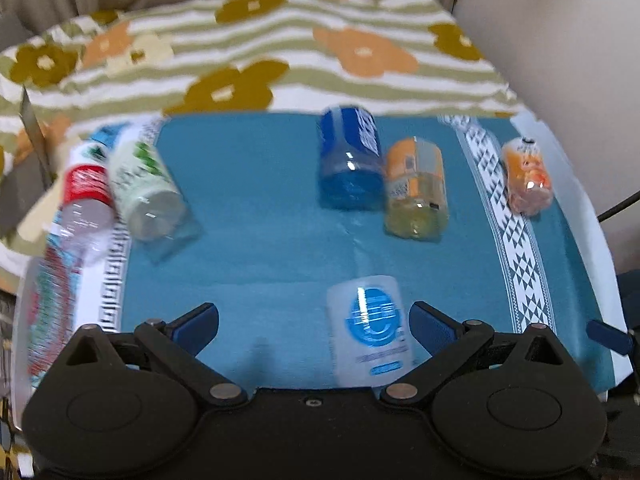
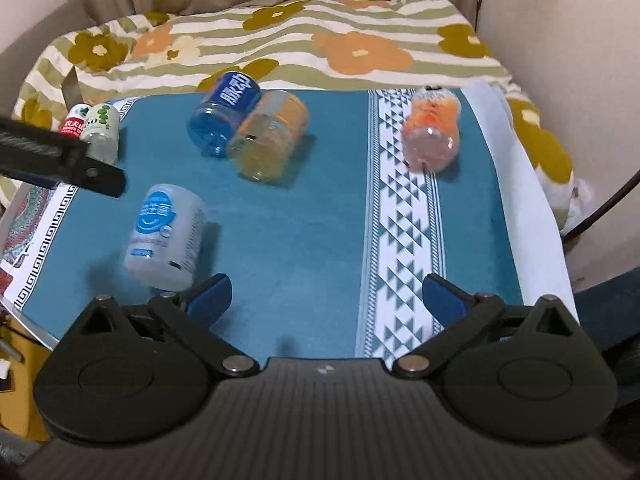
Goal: Flip cup upright
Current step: 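Carry the cup toward the left tool while the left tool grasps it, then rotate the cup open end up with the left tool and lower it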
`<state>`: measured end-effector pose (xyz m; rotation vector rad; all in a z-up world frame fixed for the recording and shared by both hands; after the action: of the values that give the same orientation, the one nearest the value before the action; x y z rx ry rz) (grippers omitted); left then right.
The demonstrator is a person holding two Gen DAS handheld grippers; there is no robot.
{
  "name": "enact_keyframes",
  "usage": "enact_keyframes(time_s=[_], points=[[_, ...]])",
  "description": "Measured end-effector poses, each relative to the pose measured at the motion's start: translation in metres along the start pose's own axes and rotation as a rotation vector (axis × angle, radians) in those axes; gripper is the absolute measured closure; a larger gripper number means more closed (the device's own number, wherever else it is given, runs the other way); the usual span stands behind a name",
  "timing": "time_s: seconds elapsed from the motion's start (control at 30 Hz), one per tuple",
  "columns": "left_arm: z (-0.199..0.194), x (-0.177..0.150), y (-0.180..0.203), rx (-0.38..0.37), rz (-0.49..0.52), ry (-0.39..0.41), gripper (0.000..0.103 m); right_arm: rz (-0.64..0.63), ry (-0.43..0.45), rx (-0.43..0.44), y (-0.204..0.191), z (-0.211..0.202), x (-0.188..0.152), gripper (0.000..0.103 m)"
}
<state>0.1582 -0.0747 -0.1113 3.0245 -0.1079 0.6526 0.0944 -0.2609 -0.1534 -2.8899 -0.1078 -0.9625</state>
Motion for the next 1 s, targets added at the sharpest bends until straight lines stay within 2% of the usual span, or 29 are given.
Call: enact_keyframes(time_s=[0.1,0.27,0.4,0.53,0.57,0.63,1.0], points=[[0.018,0.004,0.011,0.01,-0.011,-0.069,0.007,-0.021,0.006,0.022,0.015,0.002,-0.004,0.0],[0.043,0.008,0.019,0.014,-0.067,-0.159,0.01,-0.037,-0.005,0.042,0.034,0.014,-0.006,0.0],[0.058,0.009,0.022,0.009,-0.111,-0.215,0.012,-0.005,-0.007,0.082,0.046,0.02,-0.006,0.0],[0.071,0.007,0.024,0.014,-0.14,-0.258,0.019,-0.001,0.004,0.104,0.051,0.024,-0.003,0.0],[0.074,0.006,0.024,0.014,-0.143,-0.264,0.023,-0.003,0.006,0.108,0.051,0.025,-0.003,0.0],[0.078,0.004,0.025,0.007,-0.148,-0.282,0.04,-0.006,0.006,0.119,0.053,0.027,-0.002,0.0],[0.071,0.004,0.028,-0.007,-0.144,-0.256,0.043,0.003,0.014,0.126,0.059,0.031,0.002,0.0]])
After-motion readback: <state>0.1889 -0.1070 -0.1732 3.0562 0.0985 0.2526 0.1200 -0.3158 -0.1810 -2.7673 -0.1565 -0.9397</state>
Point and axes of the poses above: each gripper's, at about its wrist camera, not at the fingertips, and z roughly the way its jaws point, y to its right, x to its top, the point moved 5 cm from there along z, roughly the way its jaws point, and after that the axes turned 2 degrees about y, right-handed, at the moved point
